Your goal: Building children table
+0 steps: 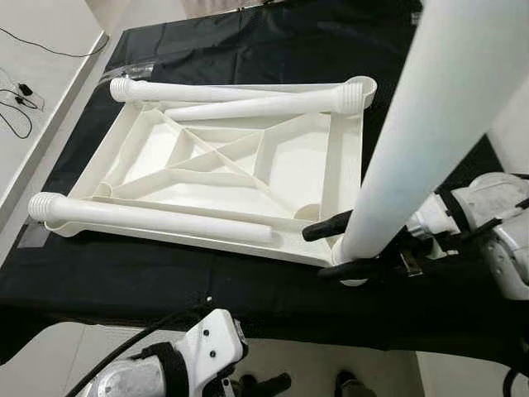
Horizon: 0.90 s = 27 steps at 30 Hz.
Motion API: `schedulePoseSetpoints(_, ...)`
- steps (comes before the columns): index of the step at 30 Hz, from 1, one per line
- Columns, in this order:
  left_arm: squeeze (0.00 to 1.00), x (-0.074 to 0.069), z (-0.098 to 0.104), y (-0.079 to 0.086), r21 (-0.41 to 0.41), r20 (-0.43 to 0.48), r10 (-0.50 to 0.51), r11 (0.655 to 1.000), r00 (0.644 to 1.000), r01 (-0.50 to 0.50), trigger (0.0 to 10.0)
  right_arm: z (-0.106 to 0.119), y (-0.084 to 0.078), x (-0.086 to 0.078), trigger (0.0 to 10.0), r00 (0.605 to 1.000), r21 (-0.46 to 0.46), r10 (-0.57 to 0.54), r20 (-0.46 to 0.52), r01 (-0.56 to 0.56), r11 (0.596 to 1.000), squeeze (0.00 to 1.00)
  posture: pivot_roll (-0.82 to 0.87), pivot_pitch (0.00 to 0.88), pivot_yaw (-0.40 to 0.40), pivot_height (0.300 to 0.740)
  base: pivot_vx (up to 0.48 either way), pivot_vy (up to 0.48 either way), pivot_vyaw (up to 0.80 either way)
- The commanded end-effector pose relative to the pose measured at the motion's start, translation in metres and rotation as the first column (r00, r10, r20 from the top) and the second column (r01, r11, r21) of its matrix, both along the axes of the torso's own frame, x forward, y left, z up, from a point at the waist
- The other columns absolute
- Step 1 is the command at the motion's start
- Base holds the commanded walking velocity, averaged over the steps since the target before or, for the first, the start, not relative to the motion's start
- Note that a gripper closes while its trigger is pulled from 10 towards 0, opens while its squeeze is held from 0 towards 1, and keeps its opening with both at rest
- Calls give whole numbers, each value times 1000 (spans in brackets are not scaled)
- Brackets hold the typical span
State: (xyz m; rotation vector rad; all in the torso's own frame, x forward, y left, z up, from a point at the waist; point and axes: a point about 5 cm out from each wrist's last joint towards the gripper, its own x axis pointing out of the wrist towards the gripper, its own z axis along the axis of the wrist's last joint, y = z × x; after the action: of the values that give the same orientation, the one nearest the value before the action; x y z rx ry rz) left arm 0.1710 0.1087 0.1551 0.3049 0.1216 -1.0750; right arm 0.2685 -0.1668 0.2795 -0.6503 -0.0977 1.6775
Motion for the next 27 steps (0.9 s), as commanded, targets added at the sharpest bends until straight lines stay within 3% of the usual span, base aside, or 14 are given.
schedulePoseSetpoints(1,0,-4,-3,2,25,-25,-3,1000,1000,4,10000,-29,0,2,10000,986,-81,8,-167,-21,997,0,45,404,177,740,0,0,0)
schedulePoseSetpoints(7,0,-4,-3,1,22,-26,-4,1000,1000,5,10000,-19,-2,10,10000,989,-42,1,-151,-8,999,0,41,403,171,740,0,0,0)
schedulePoseSetpoints(10,0,-4,-4,0,17,-23,3,1000,1000,-3,10000,4,-3,22,10000,990,70,-5,-143,15,997,0,36,401,160,740,0,0,0)
schedulePoseSetpoints(14,0,-4,-3,-1,14,-23,9,1000,1000,-9,10000,12,-6,25,10000,988,111,1,-154,16,994,0,34,401,157,740,0,0,0)
schedulePoseSetpoints(21,0,-4,-3,-2,10,-23,13,1000,1000,-13,10000,7,-5,23,10000,982,105,4,-188,16,994,0,30,404,155,740,0,0,0)
schedulePoseSetpoints(27,0,-4,-3,-3,7,-23,15,1000,1000,-15,10000,-9,-3,26,10000,972,86,-131,-195,150,985,0,19,406,145,740,0,0,0)
